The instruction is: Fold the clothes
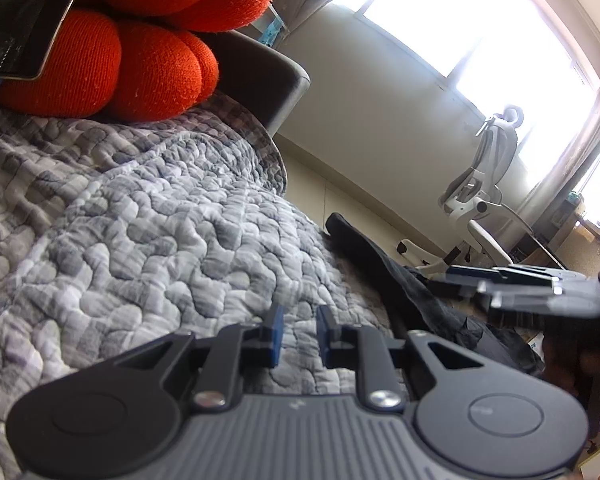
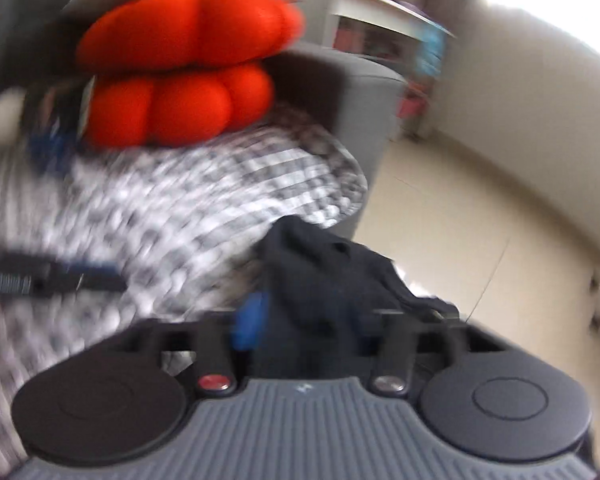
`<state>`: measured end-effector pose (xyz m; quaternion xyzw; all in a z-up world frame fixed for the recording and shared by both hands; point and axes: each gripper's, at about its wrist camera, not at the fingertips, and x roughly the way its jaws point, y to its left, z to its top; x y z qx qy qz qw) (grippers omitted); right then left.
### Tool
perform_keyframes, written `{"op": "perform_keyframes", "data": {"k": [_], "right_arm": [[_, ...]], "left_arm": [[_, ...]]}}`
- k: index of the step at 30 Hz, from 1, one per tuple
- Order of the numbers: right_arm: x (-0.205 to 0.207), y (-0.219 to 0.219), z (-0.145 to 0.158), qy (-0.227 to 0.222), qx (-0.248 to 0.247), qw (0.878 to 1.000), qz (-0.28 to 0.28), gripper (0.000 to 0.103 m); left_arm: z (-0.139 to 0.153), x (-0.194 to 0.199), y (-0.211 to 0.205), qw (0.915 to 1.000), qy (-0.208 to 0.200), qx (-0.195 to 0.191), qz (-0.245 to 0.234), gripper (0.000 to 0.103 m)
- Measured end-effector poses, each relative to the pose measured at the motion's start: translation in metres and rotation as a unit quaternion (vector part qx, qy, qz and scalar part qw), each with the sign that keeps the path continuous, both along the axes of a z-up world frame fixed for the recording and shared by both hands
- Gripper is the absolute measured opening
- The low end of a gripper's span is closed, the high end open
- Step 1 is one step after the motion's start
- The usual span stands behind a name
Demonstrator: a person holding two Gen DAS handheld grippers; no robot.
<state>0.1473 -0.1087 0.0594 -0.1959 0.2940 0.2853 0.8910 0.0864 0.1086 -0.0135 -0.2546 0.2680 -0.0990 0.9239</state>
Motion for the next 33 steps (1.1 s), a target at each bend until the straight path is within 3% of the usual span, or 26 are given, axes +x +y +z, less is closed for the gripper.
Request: {"op": "perform_keyframes", "data": {"k": [3, 4, 5, 6, 8, 10, 12, 14, 20, 22, 30, 32, 33], "right_arm": [[0.002, 0.009, -0.012, 0.014, -0.029, 0.999, 0.008, 0.059], [0.005, 0.009, -0.017, 0.026, -0.034, 0.999, 0.007, 0.054], [0.008, 0.01, -0.021, 0.037, -0.038, 0.999, 0.006, 0.03], [0.011, 0.009, -0.02, 0.036, -0.036, 0.999, -0.004, 0.0], [0.018, 0.001, -0.01, 0.022, -0.012, 0.999, -0.043, 0.0], [0.028, -0.017, 0.009, 0.01, 0.045, 0.994, -0.1, 0.0], [0.044, -0.041, 0.023, 0.021, 0.109, 0.98, -0.165, 0.0], [0.062, -0.059, 0.022, 0.059, 0.144, 0.965, -0.212, 0.0], [0.092, -0.094, 0.004, 0.131, 0.201, 0.92, -0.31, 0.0], [0.09, -0.104, 0.007, 0.127, 0.229, 0.908, -0.326, 0.0], [0.108, -0.107, 0.001, 0.115, 0.178, 0.897, -0.387, 0.0], [0.11, -0.102, -0.006, 0.112, 0.134, 0.903, -0.392, 0.0], [0.11, -0.096, -0.007, 0.103, 0.106, 0.914, -0.377, 0.003]], "left_arm": [[0.0, 0.0, 0.0, 1.0, 0.0, 0.002, 0.0, 0.02], [0.0, 0.0, 0.0, 1.0, 0.0, 0.001, 0.0, 0.02], [0.0, 0.0, 0.0, 1.0, 0.0, 0.0, 0.0, 0.02], [-0.001, 0.0, 0.001, 1.0, 0.0, -0.001, 0.0, 0.02], [-0.001, 0.0, 0.001, 1.0, 0.0, -0.002, 0.0, 0.02], [-0.001, 0.0, 0.001, 1.0, -0.001, -0.001, 0.0, 0.02], [-0.001, 0.0, 0.001, 1.0, 0.0, -0.002, 0.0, 0.02], [-0.001, 0.001, 0.001, 1.0, 0.0, -0.002, 0.0, 0.02], [-0.001, 0.0, 0.001, 1.0, -0.001, -0.001, 0.0, 0.02], [-0.001, 0.0, 0.001, 1.0, 0.0, -0.002, 0.0, 0.02], [0.0, 0.0, 0.0, 1.0, 0.0, 0.002, 0.0, 0.02], [0.0, 0.0, 0.0, 1.0, 0.0, 0.001, 0.0, 0.02], [0.0, 0.0, 0.001, 1.0, 0.0, -0.001, -0.001, 0.02]]}}
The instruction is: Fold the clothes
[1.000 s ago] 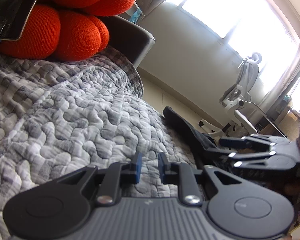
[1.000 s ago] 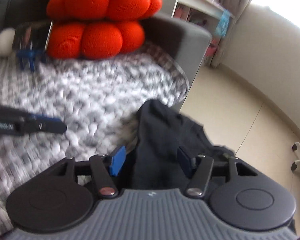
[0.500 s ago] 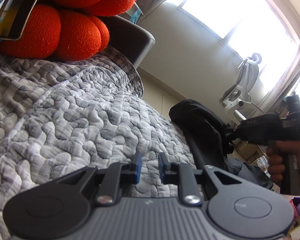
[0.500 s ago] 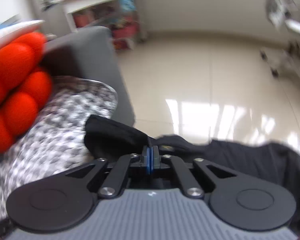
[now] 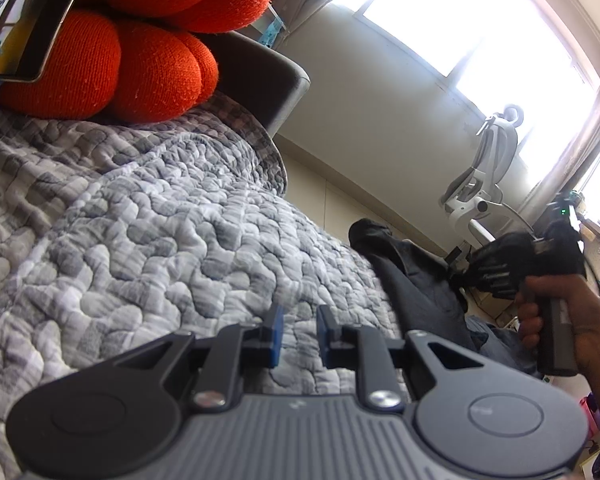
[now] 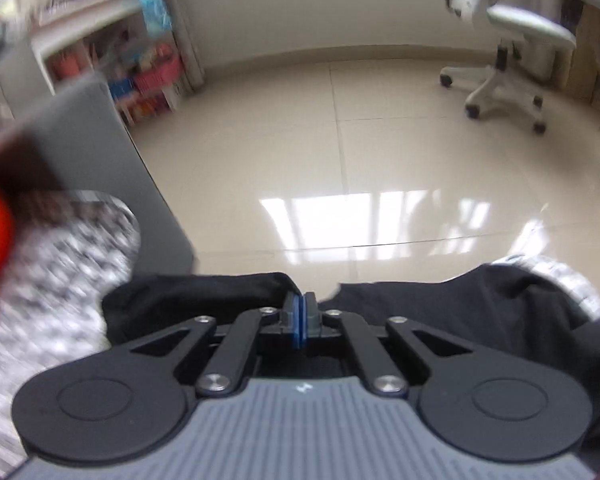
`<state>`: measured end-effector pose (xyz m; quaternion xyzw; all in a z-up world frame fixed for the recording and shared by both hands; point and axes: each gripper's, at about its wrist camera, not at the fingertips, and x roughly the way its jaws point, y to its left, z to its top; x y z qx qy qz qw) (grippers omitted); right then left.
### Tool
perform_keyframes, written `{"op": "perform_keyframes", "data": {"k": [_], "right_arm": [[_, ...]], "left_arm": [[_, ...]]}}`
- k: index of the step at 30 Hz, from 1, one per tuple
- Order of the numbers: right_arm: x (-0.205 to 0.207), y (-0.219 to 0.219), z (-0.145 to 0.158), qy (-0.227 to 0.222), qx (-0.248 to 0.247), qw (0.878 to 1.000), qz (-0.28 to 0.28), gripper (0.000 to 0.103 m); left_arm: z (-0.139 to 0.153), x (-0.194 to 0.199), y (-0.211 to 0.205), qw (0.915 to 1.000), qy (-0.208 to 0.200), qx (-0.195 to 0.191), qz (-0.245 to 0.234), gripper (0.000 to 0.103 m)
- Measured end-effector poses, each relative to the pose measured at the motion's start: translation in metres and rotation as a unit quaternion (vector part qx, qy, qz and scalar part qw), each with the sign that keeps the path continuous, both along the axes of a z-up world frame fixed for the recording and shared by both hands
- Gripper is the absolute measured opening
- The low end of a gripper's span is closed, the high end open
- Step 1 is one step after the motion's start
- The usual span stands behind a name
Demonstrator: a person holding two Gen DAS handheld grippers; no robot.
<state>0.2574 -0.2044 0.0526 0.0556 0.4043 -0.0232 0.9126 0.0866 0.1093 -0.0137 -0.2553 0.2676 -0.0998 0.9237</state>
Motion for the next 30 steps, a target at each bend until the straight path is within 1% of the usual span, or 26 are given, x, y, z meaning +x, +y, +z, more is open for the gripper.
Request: {"op": "perform_keyframes", "data": {"k": [1, 2, 3, 5, 6, 8, 11, 13, 14, 15, 16, 17, 19, 21, 24, 26, 28, 30], "right_arm": [[0.0, 0.007, 0.0, 0.0, -0.028, 0.999, 0.021, 0.007], [-0.002, 0.016, 0.002, -0.002, -0.048, 0.997, 0.053, 0.018], [-0.003, 0.025, 0.004, -0.005, -0.068, 0.994, 0.084, 0.037], [-0.011, 0.046, 0.017, -0.045, -0.102, 0.985, 0.133, 0.062], [-0.013, 0.055, 0.023, -0.072, -0.118, 0.978, 0.155, 0.064], [-0.016, 0.081, 0.033, -0.102, -0.131, 0.963, 0.211, 0.064], [-0.008, 0.118, 0.03, -0.094, -0.123, 0.942, 0.297, 0.063], [0.004, 0.139, 0.016, -0.072, -0.16, 0.931, 0.321, 0.06], [0.009, 0.148, 0.008, -0.058, -0.178, 0.925, 0.33, 0.049], [0.015, 0.152, 0.0, -0.041, -0.193, 0.922, 0.332, 0.033], [0.02, 0.155, -0.009, -0.024, -0.207, 0.92, 0.333, 0.026], [0.024, 0.153, -0.015, -0.011, -0.212, 0.92, 0.329, 0.016], [0.03, 0.148, -0.023, 0.005, -0.216, 0.922, 0.321, 0.01], [0.033, 0.14, -0.021, 0.004, -0.188, 0.932, 0.31, 0.009], [0.038, 0.125, -0.006, -0.016, -0.103, 0.956, 0.274, 0.009], [0.04, 0.124, -0.001, -0.026, -0.07, 0.966, 0.248, 0.009], [0.043, 0.123, 0.0, -0.033, -0.054, 0.974, 0.219, 0.009], [0.049, 0.114, -0.004, -0.026, -0.008, 0.984, 0.178, 0.009]], "left_arm": [[0.0, 0.0, 0.0, 1.0, 0.0, -0.002, 0.0, 0.02], [0.0, 0.0, 0.001, 1.0, 0.0, -0.004, 0.0, 0.02], [-0.001, 0.001, 0.001, 1.0, 0.0, -0.005, -0.001, 0.02], [-0.001, 0.001, 0.002, 1.0, 0.0, -0.008, -0.001, 0.02], [-0.001, 0.0, 0.002, 1.0, -0.001, -0.009, -0.001, 0.02], [-0.002, 0.0, 0.002, 0.9999, -0.001, -0.011, -0.001, 0.02], [-0.002, 0.0, 0.003, 0.9999, -0.001, -0.014, -0.001, 0.02], [-0.002, 0.0, 0.003, 0.9999, -0.001, -0.017, -0.001, 0.02], [-0.002, 0.0, 0.004, 0.9998, -0.001, -0.019, -0.001, 0.02], [-0.003, 0.0, 0.004, 0.9998, -0.001, -0.021, -0.001, 0.02], [-0.003, 0.0, 0.005, 0.9997, -0.001, -0.023, -0.001, 0.02], [-0.004, 0.0, 0.005, 0.9997, -0.001, -0.026, -0.001, 0.02], [-0.005, 0.0, 0.006, 0.9995, -0.001, -0.03, -0.001, 0.02], [-0.005, 0.0, 0.006, 0.9995, -0.002, -0.031, -0.001, 0.02], [-0.005, 0.0, 0.007, 0.9995, -0.002, -0.032, -0.002, 0.02], [-0.005, 0.0, 0.007, 0.9994, -0.002, -0.033, -0.002, 0.02], [-0.005, -0.001, 0.006, 0.9994, -0.002, -0.033, -0.002, 0.02], [-0.005, -0.001, 0.006, 0.9994, -0.002, -0.034, -0.002, 0.02]]}}
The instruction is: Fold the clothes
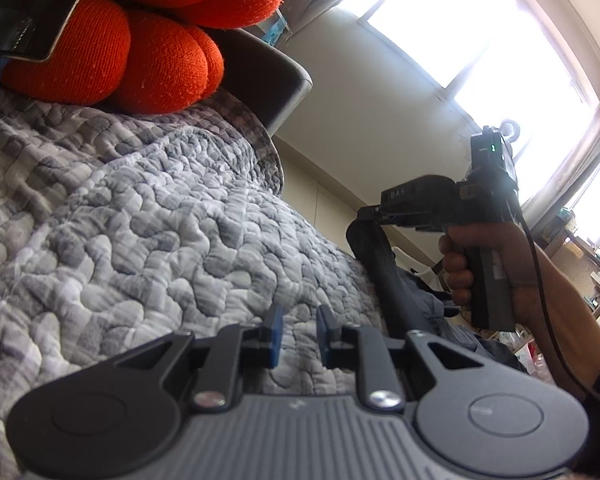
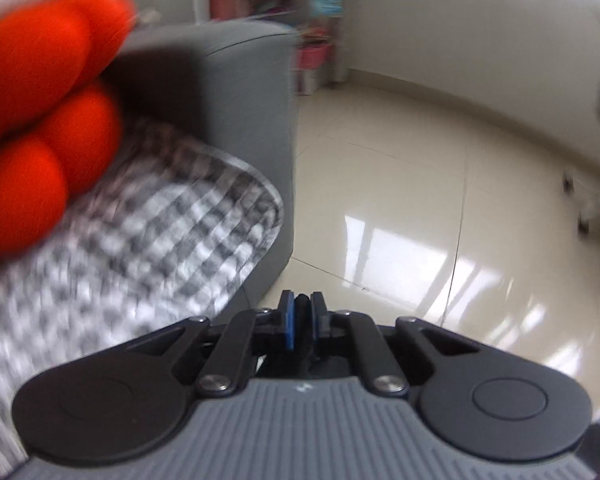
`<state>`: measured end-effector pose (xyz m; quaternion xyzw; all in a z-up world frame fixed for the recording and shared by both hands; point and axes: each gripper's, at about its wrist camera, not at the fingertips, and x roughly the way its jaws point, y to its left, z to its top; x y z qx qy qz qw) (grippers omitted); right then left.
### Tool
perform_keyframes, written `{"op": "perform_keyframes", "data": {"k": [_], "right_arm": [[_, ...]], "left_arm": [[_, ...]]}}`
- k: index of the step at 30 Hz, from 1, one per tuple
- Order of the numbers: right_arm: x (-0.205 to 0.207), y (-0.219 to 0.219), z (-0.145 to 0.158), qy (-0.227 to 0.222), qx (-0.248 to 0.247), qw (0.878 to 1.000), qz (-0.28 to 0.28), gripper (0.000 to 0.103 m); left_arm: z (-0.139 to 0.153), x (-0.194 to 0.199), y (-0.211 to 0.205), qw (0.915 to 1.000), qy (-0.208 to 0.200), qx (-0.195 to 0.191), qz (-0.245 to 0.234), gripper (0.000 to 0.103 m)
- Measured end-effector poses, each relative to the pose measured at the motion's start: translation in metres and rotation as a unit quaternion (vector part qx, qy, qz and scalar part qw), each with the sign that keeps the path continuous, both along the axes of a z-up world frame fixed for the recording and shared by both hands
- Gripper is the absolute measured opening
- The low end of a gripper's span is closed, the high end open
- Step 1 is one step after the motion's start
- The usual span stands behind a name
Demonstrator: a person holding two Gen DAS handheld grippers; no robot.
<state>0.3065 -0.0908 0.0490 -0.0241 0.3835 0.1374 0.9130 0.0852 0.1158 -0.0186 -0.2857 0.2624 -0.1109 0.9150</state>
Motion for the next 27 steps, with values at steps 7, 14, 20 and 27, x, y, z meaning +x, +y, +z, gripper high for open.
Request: {"op": "perform_keyframes", "data": {"k": [7, 14, 20, 27], "right_arm": [[0.0, 0.01, -0.023, 0.019, -0.032, 0.999, 0.011, 0.013], [-0.027, -0.029, 0.014, -0.039, 0.005, 0.999, -0.032, 0.038], [-0.07, -0.08, 0.009, -0.011, -0.02, 0.997, -0.07, 0.038], [-0.118, -0.131, -0.006, 0.037, 0.064, 0.993, -0.09, 0.038]], "left_arm": [[-0.001, 0.001, 0.001, 1.0, 0.0, -0.004, 0.0, 0.02], [-0.001, 0.002, 0.002, 1.0, 0.0, -0.007, 0.001, 0.02], [-0.001, 0.002, 0.001, 1.0, 0.0, -0.006, 0.001, 0.02], [-0.001, 0.002, 0.001, 1.0, -0.001, -0.002, 0.001, 0.02]]}}
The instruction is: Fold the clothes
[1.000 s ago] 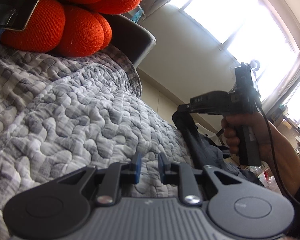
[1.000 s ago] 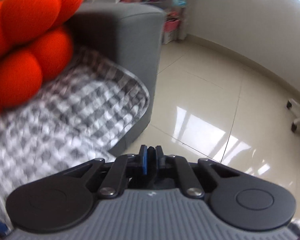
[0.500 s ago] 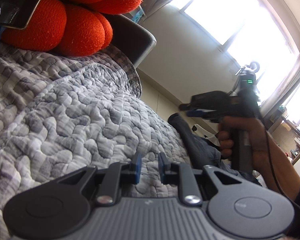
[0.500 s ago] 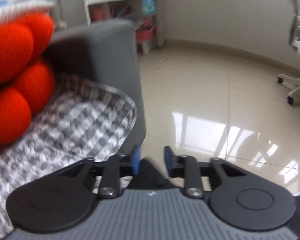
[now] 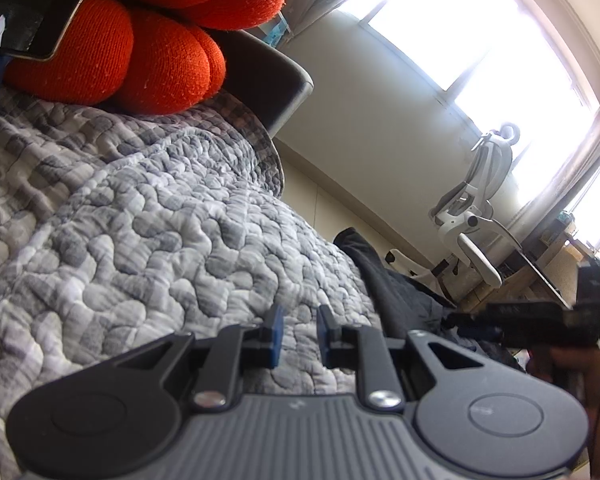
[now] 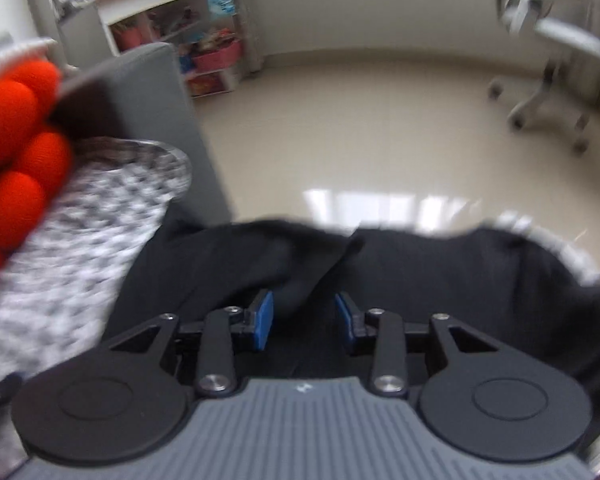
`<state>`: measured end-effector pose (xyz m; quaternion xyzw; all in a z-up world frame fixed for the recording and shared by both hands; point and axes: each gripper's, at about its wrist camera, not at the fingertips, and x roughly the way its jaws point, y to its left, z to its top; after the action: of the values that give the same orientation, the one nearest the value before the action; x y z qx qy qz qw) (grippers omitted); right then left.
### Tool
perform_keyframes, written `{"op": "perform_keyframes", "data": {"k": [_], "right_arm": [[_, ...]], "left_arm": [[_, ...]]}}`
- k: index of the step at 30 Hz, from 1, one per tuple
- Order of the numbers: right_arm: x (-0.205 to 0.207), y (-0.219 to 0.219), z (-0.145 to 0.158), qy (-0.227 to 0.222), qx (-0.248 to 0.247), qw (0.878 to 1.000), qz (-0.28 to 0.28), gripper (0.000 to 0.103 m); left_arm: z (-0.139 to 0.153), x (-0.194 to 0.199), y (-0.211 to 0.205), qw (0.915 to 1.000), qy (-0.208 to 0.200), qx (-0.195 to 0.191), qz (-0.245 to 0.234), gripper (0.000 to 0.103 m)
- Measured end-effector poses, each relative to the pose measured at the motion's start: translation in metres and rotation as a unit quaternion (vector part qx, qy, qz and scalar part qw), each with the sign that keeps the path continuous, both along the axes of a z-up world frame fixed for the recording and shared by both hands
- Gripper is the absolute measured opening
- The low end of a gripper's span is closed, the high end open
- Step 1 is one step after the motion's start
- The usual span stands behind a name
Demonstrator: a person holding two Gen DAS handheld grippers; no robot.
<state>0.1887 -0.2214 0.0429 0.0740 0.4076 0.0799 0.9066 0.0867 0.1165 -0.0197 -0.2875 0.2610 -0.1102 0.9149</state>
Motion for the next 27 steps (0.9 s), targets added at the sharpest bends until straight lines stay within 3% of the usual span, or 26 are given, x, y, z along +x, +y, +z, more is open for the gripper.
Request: {"op": "perform_keyframes", "data": {"k": [1, 2, 3, 4, 7, 9, 11, 12, 13, 15, 17, 20, 25, 27], "right_arm": [[-0.003, 0.006, -0.001, -0.001, -0.015, 1.0, 0.01, 0.035], [-0.006, 0.012, -0.002, -0.002, -0.03, 0.999, 0.019, 0.015], [-0.009, 0.016, -0.001, -0.01, -0.053, 0.998, 0.016, 0.0], [-0.012, 0.02, 0.0, -0.017, -0.073, 0.997, 0.012, 0.0], [-0.019, 0.012, 0.007, -0.039, -0.063, 0.997, -0.028, 0.0], [-0.019, 0.015, -0.004, -0.028, -0.072, 0.997, -0.029, 0.0], [-0.026, 0.018, -0.007, -0.03, -0.084, 0.996, -0.023, 0.004], [-0.032, 0.018, -0.003, -0.038, -0.085, 0.995, -0.022, 0.015], [-0.038, 0.018, 0.001, -0.047, -0.086, 0.995, -0.02, 0.018], [-0.067, 0.018, 0.013, -0.057, -0.063, 0.996, -0.002, 0.045], [-0.097, 0.019, 0.025, -0.067, -0.041, 0.997, 0.017, 0.046], [-0.161, 0.029, 0.033, -0.051, -0.01, 0.993, 0.101, 0.046], [-0.274, 0.037, 0.034, -0.019, 0.058, 0.967, 0.248, 0.046], [-0.309, 0.044, 0.03, -0.009, 0.055, 0.955, 0.29, 0.046]], "left_arm": [[0.0, 0.0, 0.0, 1.0, 0.0, 0.001, 0.0, 0.02], [0.0, 0.0, 0.0, 1.0, 0.0, 0.002, 0.0, 0.02], [0.001, 0.0, -0.001, 1.0, 0.0, 0.005, 0.0, 0.02], [0.001, -0.001, -0.002, 1.0, 0.0, 0.007, 0.001, 0.02], [0.002, -0.001, -0.003, 0.9999, 0.0, 0.012, 0.001, 0.02], [0.002, -0.001, -0.003, 0.9999, 0.001, 0.013, 0.001, 0.02], [0.002, -0.001, -0.003, 0.9999, 0.001, 0.012, 0.002, 0.02], [0.002, 0.0, -0.003, 0.9999, 0.001, 0.012, 0.002, 0.02], [0.002, 0.0, -0.003, 0.9999, 0.001, 0.013, 0.002, 0.02], [0.002, -0.001, -0.003, 0.9999, 0.001, 0.012, 0.002, 0.02], [0.002, -0.001, -0.003, 0.9999, 0.001, 0.013, 0.002, 0.02], [0.003, -0.001, -0.005, 0.9998, 0.001, 0.02, 0.003, 0.02], [0.007, -0.004, -0.008, 0.9994, 0.003, 0.034, 0.0, 0.02], [0.012, -0.01, -0.013, 0.9987, 0.005, 0.051, -0.002, 0.026]]}}
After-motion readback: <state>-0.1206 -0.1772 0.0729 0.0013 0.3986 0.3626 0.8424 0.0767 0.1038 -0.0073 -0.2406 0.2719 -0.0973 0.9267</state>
